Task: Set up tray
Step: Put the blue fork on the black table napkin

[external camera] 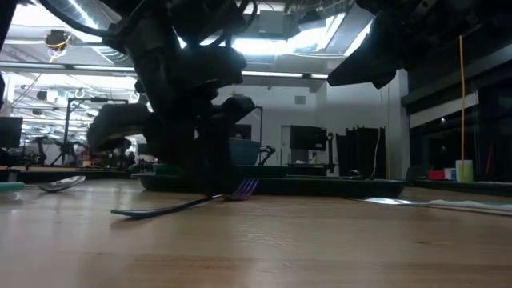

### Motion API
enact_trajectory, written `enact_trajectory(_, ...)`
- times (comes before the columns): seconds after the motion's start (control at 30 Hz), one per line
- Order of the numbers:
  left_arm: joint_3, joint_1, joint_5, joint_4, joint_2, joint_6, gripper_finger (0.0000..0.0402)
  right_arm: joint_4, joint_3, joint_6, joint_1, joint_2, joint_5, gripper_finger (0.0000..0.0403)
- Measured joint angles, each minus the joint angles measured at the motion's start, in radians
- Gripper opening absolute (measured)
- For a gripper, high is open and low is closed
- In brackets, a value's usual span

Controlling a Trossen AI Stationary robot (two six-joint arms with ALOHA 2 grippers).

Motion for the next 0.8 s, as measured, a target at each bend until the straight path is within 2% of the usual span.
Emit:
enact_trajectory(0.2, -0.002, -0.015, 0.012, -0.029, 0.001, -0.221, 0.012, -0.001, 0.0, -0.025, 0.0, 0.0, -0.002, 0.0029)
enact_trajectory(0.47, -0.003, -0.039, 0.057, -0.019, 0.003, -0.503, 0.012, -0.002, 0.0, -0.057, 0.0, 0.0, -0.074, 0.0029)
enact_trajectory(0.6, -0.004, -0.056, 0.067, -0.004, 0.004, -0.528, 0.012, -0.001, 0.0, -0.058, 0.0, 0.0, -0.074, 0.0029)
enact_trajectory(0.8, -0.009, -0.064, 0.006, -0.03, -0.027, -0.491, 0.012, 0.007, 0.0, -0.057, 0.0, 0.0, -0.073, 0.0029)
